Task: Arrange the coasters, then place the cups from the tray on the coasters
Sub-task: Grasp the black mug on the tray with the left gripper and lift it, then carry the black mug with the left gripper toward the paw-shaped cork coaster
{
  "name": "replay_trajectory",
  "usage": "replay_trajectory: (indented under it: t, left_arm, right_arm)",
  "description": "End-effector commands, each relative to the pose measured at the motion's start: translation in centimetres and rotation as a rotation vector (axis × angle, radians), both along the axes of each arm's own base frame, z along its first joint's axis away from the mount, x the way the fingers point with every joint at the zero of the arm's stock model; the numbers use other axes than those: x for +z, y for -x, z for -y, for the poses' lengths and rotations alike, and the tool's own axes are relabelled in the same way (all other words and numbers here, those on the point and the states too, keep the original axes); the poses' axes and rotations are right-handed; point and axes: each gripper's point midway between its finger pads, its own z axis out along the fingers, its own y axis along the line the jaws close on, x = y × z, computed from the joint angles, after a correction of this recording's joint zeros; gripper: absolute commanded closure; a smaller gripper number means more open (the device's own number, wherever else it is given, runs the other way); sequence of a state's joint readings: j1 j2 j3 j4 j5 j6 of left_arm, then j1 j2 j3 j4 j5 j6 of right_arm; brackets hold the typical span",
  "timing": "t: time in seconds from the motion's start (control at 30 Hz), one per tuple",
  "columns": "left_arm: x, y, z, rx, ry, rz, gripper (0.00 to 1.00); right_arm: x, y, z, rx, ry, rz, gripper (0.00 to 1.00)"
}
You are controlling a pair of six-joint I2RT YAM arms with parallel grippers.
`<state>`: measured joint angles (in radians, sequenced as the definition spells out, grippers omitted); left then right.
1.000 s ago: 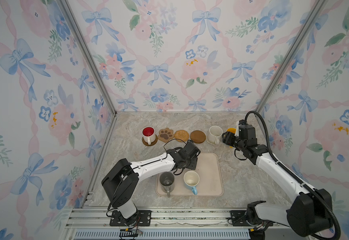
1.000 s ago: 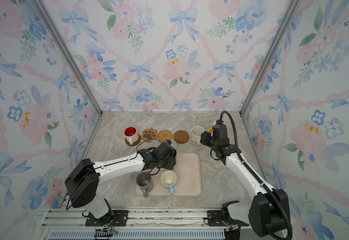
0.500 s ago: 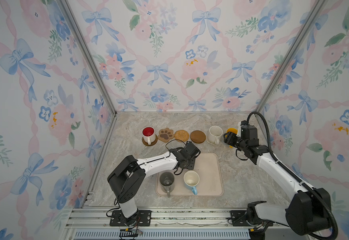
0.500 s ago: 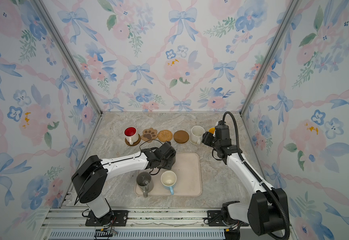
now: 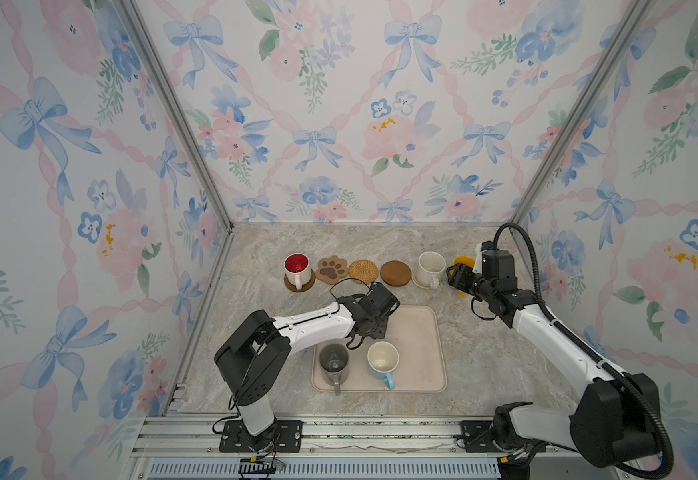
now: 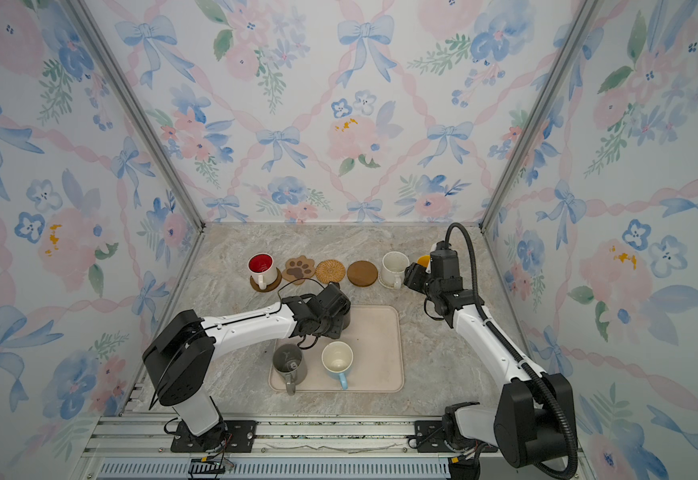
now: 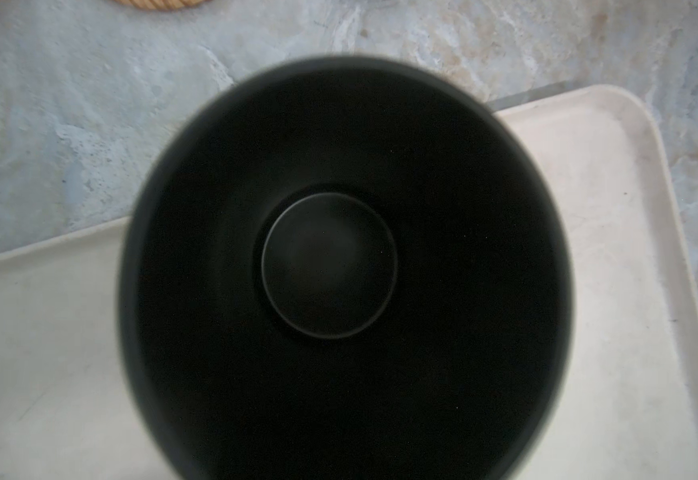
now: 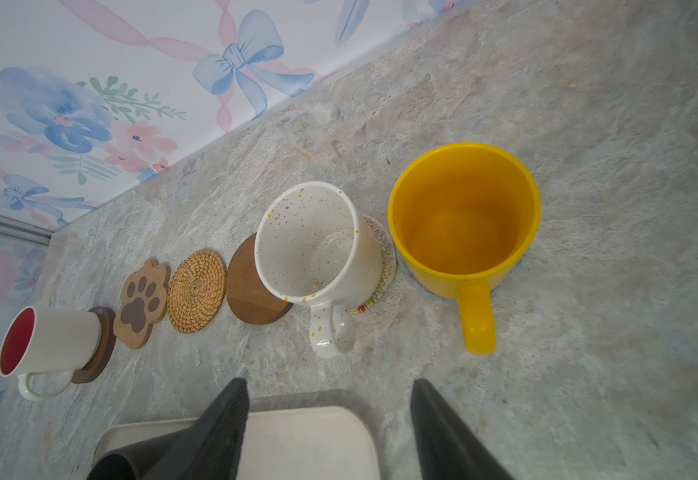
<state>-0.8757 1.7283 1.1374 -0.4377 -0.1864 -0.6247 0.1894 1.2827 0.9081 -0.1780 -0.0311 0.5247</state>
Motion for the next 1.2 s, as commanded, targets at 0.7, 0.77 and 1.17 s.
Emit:
replay_trajectory:
  t: [0.7, 0.77, 1.17]
  left_arm:
    - [3.3, -2.8, 0.6, 0.003, -0.01, 0.141, 1.0]
    - [4.1, -3.0, 0.6, 0.003, -0.003, 0.16, 1.0]
    - [6.5, -3.8, 0.2, 0.007, 0.001, 0.224, 1.0]
  right_arm:
    - [-1.5, -0.5, -0.1, 0.003, -0.033, -0.03, 0.35]
    - [-1.6, -0.6, -0.1, 0.004, -0.035, -0.03, 0.35]
    - [-1.6, -0.5, 0.1, -0.004, -0.033, -0.03, 0.36]
